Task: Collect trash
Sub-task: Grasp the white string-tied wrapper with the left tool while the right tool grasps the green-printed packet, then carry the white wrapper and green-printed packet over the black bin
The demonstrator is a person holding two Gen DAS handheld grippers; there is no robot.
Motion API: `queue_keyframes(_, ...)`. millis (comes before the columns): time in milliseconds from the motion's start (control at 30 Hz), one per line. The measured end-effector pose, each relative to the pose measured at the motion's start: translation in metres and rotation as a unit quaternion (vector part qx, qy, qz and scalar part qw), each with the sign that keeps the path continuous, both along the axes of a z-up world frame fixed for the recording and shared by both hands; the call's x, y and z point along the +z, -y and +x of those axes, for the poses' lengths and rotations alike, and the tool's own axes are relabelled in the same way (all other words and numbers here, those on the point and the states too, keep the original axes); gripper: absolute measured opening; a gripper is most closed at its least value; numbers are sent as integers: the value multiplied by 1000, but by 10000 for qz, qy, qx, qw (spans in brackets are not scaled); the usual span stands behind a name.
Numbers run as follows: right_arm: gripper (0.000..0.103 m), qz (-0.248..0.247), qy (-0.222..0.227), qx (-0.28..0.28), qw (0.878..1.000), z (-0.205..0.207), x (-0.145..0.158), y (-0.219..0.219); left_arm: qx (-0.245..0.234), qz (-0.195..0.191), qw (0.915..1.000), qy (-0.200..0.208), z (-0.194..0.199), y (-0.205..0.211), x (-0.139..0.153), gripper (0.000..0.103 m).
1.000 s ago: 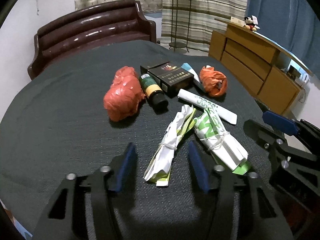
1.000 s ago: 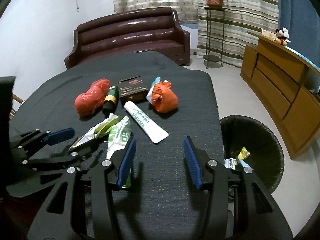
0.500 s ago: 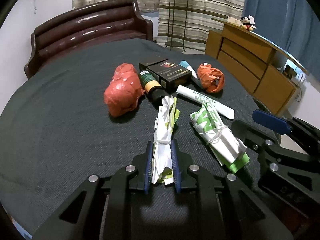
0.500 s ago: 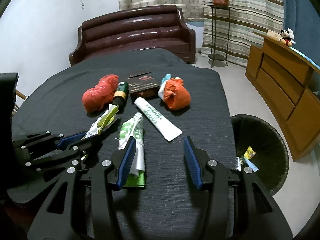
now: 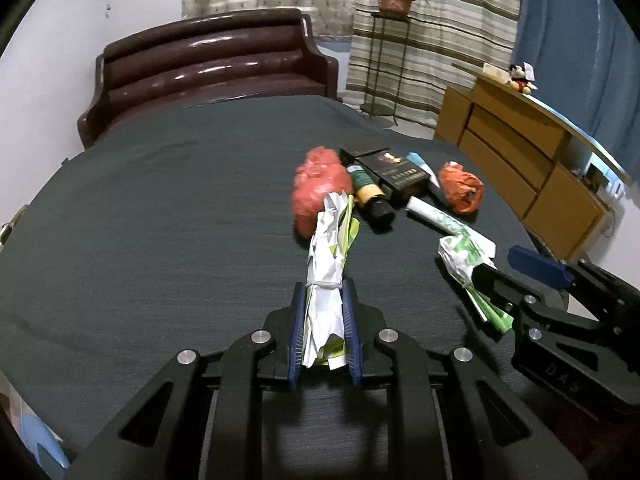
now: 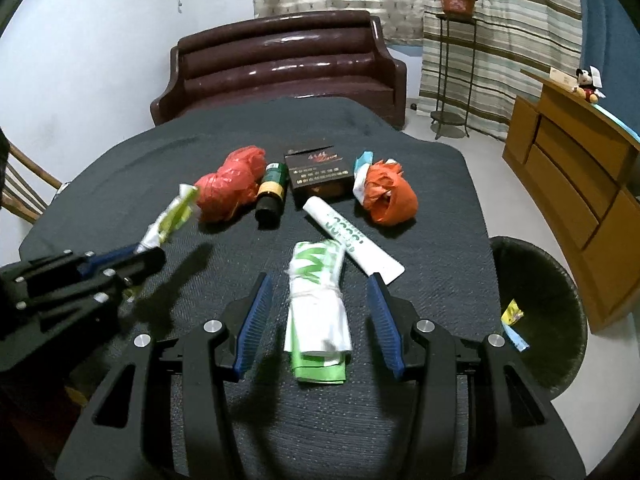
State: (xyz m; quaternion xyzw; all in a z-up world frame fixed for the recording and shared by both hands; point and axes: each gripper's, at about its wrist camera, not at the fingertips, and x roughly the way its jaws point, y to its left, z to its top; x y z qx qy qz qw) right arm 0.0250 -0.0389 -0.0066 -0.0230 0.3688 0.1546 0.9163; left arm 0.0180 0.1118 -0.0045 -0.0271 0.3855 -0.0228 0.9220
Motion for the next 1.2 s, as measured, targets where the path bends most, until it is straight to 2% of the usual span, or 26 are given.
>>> queue_keyframes(333, 47, -246, -148, 86, 9996, 4, -9, -10, 180, -79, 9998, -100, -3, -15, -7, 19)
queue_keyframes(400, 39, -304, -169, 116, 9993, 4, -10, -12, 203, -93, 9997, -101, -3, -17, -7, 19)
queue_keyframes(433, 30, -340, -187, 122, 9992, 5, -11, -13, 211, -95, 9997, -99, -3, -16, -7, 19)
queue_keyframes(600, 30, -429, -123, 159, 9989, 2, -12, -17, 263, -146, 9995, -60, -4, -18, -6, 19)
queue_keyframes(833, 29, -249, 113, 94, 9996, -5, 2, -8, 185, -239, 9995, 34, -6, -10, 0, 19)
queue_keyframes(1033, 29, -179, 388, -209, 9989, -6, 18, 18, 42, -399, 9991, 98, -2, 7, 6, 19)
queue_keyframes(1200, 29, -182, 521, -576, 9968, 0, 28, 53, -239, -354, 9988, 223, 4, 35, 14, 19)
